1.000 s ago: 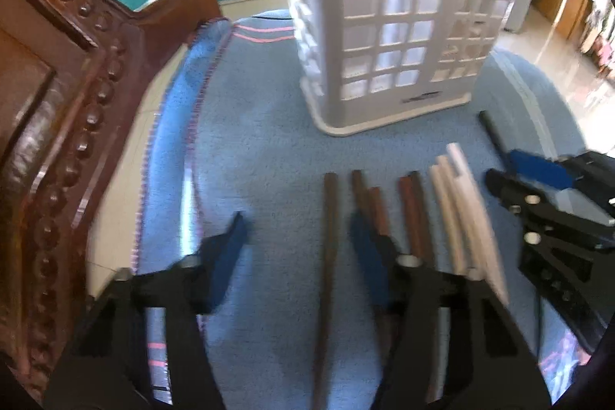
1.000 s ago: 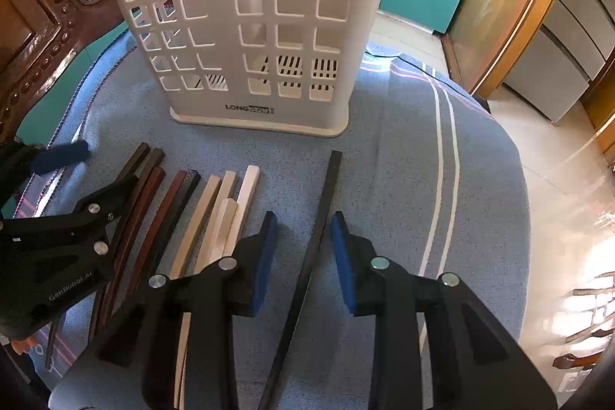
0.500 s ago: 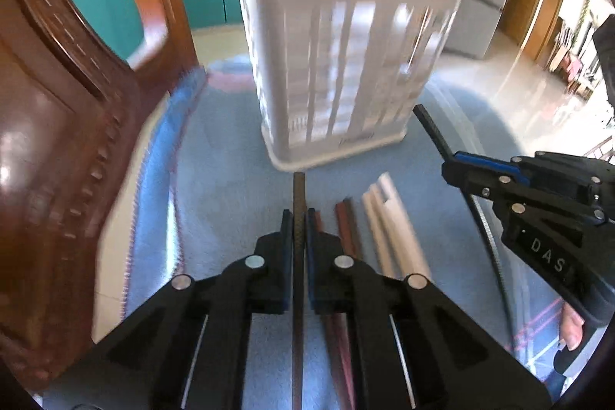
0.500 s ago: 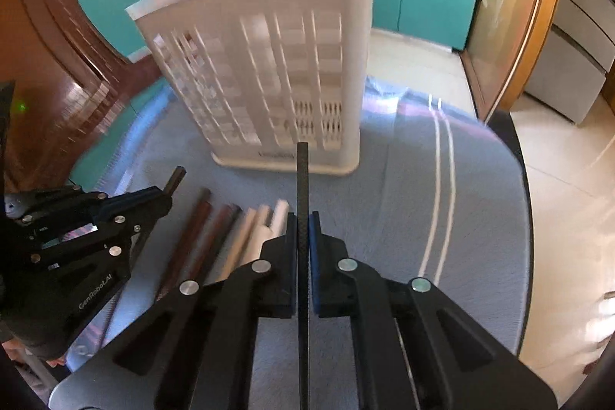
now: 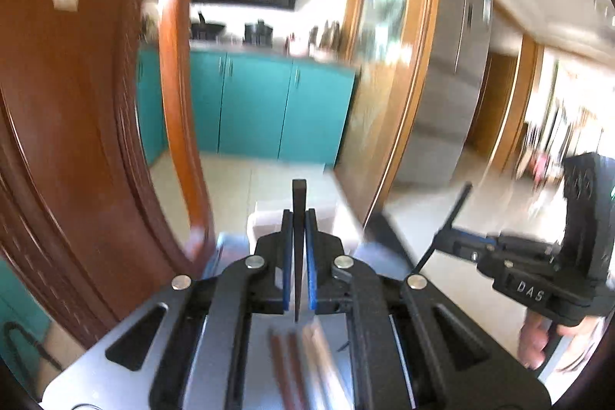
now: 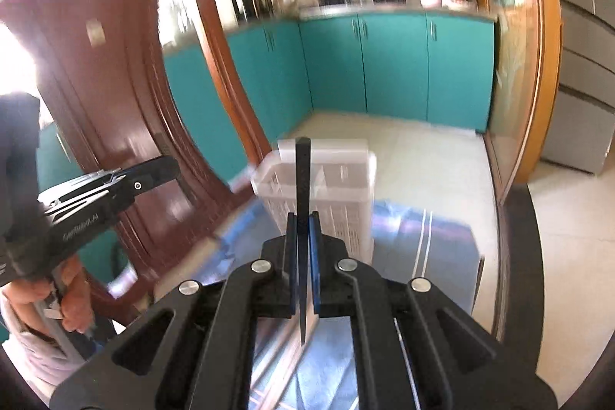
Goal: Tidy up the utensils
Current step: 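Lift both chopsticks upright and lower them into the white holder, opening both tools, then move both open tools back down to the row of chopsticks, then grasp a dark brown chopstick with the left tool while the right tool grasps a light wooden one, then raise both chopsticks upright and drop them into the white holder, opening both tools, then grasp a reddish-brown chopstick with the left tool while the right tool grasps a light wooden one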
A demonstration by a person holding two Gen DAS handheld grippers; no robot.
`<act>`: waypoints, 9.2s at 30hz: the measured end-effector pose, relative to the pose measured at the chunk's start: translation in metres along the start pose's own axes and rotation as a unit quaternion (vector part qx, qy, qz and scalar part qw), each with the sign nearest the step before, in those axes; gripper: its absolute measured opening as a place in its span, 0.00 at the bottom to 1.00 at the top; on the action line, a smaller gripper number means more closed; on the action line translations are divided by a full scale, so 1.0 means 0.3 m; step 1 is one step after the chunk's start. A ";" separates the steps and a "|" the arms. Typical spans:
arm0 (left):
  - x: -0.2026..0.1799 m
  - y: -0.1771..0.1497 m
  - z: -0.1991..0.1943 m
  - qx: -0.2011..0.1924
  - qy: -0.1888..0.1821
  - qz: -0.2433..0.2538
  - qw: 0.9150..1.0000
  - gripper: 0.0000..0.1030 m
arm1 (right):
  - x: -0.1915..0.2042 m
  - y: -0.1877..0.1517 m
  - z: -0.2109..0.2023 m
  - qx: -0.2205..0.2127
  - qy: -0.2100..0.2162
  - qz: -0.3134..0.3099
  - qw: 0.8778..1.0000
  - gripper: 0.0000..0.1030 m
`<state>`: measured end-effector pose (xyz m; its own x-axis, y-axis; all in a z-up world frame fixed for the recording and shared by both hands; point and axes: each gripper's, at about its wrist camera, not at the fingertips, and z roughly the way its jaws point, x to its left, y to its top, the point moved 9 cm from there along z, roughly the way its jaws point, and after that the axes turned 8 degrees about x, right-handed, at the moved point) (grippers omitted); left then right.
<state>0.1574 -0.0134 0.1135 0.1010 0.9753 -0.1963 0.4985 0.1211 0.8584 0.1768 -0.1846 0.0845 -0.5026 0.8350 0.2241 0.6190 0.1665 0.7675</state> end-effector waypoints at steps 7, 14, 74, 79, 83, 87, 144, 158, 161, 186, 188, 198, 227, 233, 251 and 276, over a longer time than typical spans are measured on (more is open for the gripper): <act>0.117 0.176 -0.072 -0.106 0.026 -0.081 0.991 0.07 | -0.040 0.272 -0.172 -0.145 0.037 0.053 0.987 0.06; 0.193 0.164 0.042 -0.088 -0.006 -0.120 0.989 0.07 | -0.130 0.310 -0.027 -0.151 -0.024 0.061 0.986 0.06; 0.148 -0.256 0.370 -0.017 0.087 -0.037 0.995 0.25 | -0.044 -0.057 0.164 0.017 -0.029 -0.042 0.999 0.38; 0.168 -0.470 0.548 0.123 0.140 0.002 0.982 0.25 | -0.081 -0.350 0.475 0.155 -0.036 -0.022 0.987 0.38; 0.233 -0.567 0.614 0.199 0.187 0.023 0.962 0.26 | -0.138 -0.524 0.655 0.249 -0.054 0.042 0.966 0.38; 0.283 -0.624 0.638 0.240 0.188 0.006 0.952 0.31 | -0.122 -0.529 0.681 0.239 -0.067 0.042 0.968 0.38; 0.190 -0.688 0.638 0.255 0.037 -0.058 0.964 0.18 | -0.312 -0.474 0.594 0.216 -0.117 0.120 0.962 0.31; 0.213 -0.734 0.688 0.283 0.108 0.002 0.953 0.20 | -0.274 -0.532 0.634 0.247 -0.149 0.062 0.956 0.31; 0.203 -0.731 0.676 0.282 0.121 0.018 0.952 0.23 | -0.250 -0.543 0.641 0.246 -0.171 0.028 0.954 0.31; 0.198 -0.731 0.704 0.284 0.123 0.026 0.950 0.27 | -0.197 -0.546 0.642 0.251 -0.162 0.001 0.954 0.10; 0.201 -0.730 0.707 0.284 0.123 0.027 0.951 0.27 | -0.194 -0.547 0.642 0.251 -0.157 0.001 0.955 0.10; 0.168 -0.717 0.693 0.274 0.096 0.022 0.957 0.07 | -0.115 -0.414 0.519 0.184 -0.063 0.004 0.981 0.06; 0.076 0.046 0.031 -0.092 -0.007 -0.042 0.995 0.07 | -0.166 0.309 0.009 -0.206 -0.082 0.062 0.973 0.07; 0.065 0.178 -0.021 -0.169 -0.018 -0.073 0.983 0.07 | -0.168 0.232 0.223 -0.116 -0.092 0.043 0.988 0.07; 0.209 0.205 0.258 -0.155 0.050 -0.120 0.979 0.07 | -0.129 0.162 0.157 -0.120 -0.071 0.034 0.990 0.51; 0.154 0.069 0.379 -0.091 0.078 -0.075 0.990 0.27 | -0.124 -0.507 0.633 0.256 -0.053 0.012 0.965 0.23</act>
<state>0.2704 0.0130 0.0682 -0.1033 0.9586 -0.2653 0.3334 0.2846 0.8988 0.2158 -0.1413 -0.1546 -0.4374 0.8858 0.1548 0.8603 0.3620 0.3589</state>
